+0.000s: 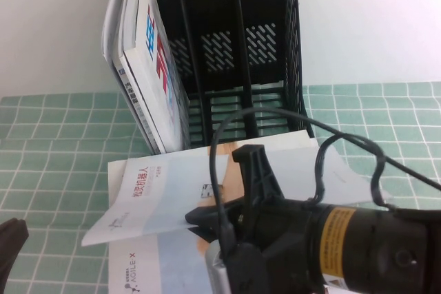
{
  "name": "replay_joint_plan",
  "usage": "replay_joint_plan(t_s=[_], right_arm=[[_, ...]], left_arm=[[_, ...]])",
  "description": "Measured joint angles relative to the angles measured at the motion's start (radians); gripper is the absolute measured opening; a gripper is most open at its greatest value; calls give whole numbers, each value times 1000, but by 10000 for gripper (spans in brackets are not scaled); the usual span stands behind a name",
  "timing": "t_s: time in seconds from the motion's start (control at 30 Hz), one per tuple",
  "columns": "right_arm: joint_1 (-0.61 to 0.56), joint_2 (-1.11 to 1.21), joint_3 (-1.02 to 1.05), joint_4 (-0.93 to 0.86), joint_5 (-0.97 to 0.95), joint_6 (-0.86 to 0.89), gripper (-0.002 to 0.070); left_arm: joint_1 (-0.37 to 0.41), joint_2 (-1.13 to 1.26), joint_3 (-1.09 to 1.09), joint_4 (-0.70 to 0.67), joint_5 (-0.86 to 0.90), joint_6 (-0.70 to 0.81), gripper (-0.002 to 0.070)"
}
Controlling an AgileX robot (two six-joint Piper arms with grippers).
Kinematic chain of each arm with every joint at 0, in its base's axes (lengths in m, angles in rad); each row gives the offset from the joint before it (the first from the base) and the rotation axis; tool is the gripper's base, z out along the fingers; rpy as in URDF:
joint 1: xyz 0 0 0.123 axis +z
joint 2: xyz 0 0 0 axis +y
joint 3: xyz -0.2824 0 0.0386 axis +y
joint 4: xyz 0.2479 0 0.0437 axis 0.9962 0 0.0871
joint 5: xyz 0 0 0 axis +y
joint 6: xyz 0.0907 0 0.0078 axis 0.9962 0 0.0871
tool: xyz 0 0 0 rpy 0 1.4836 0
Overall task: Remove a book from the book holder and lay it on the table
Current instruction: Place the picked book on the book
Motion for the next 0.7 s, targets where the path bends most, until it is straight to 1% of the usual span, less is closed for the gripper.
replay_joint_plan(t_s=[0.13,0.17,0.23,0.33,0.4,0.47,0.57,0.7], right_arm=[[0,40,0,1,22,53,16],[0,49,0,1,24,72,27],[0,59,0,1,29,106,73],[0,65,0,1,34,151,200],[0,67,0,1,34,170,298],[0,67,0,1,34,177,363],[14,67,0,1,40,185,398],[69,59,0,1,84,191,410]], left_arm=[[0,0,0,0,0,0,-3],[0,0,0,0,0,0,-3],[0,0,1,0,0,0,-3],[0,0,1,-2,0,0,-3],[0,0,1,-4,0,0,-3],[0,0,1,-7,0,0,-3],[0,0,1,-7,0,0,-3],[0,0,1,-7,0,0,-3]])
